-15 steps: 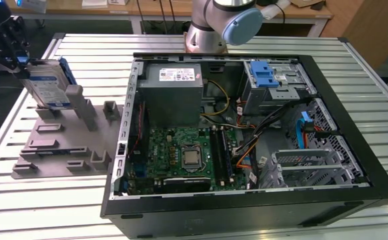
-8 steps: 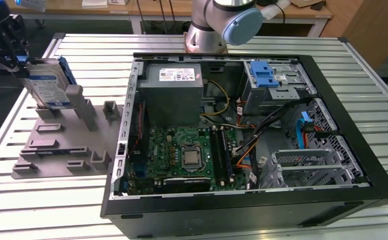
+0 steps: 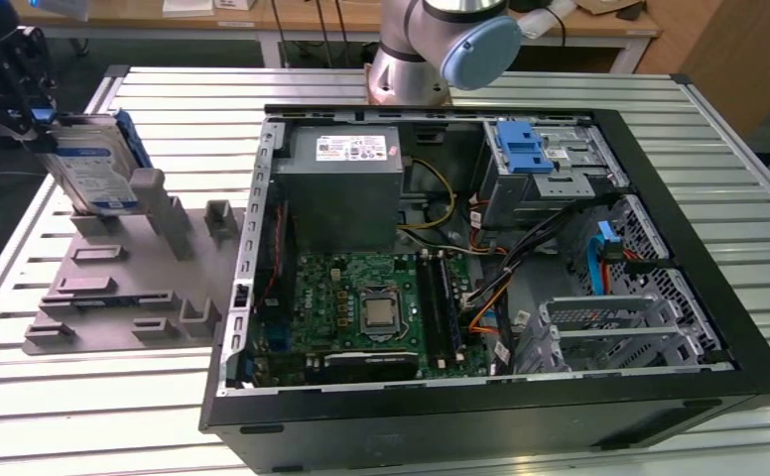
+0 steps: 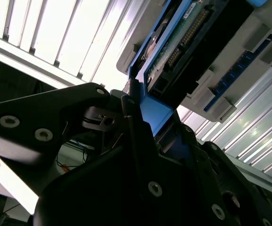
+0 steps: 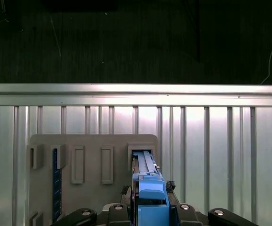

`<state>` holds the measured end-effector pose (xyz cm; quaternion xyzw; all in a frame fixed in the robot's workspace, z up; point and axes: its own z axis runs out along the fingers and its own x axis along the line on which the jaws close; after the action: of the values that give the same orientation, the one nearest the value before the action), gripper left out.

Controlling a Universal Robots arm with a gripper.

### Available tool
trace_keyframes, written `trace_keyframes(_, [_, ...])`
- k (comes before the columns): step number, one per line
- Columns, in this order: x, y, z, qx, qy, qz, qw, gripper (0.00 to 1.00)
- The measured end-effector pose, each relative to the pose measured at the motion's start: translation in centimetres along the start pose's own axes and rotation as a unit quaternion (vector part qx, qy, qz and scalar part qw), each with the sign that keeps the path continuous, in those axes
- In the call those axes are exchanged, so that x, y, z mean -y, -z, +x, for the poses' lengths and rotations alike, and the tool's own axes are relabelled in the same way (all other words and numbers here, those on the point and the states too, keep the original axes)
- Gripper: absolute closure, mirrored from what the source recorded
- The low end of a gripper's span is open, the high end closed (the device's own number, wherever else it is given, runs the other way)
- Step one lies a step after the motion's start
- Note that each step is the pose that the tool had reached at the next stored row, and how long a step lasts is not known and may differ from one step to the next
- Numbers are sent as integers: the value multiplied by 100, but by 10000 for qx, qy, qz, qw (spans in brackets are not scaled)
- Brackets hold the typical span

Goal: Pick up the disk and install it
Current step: 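Pick up the disk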

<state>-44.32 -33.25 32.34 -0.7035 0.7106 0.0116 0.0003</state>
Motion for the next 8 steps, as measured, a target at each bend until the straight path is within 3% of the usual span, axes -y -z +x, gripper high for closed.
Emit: trace_keyframes(8, [0,19,0,0,0,0,10000,64])
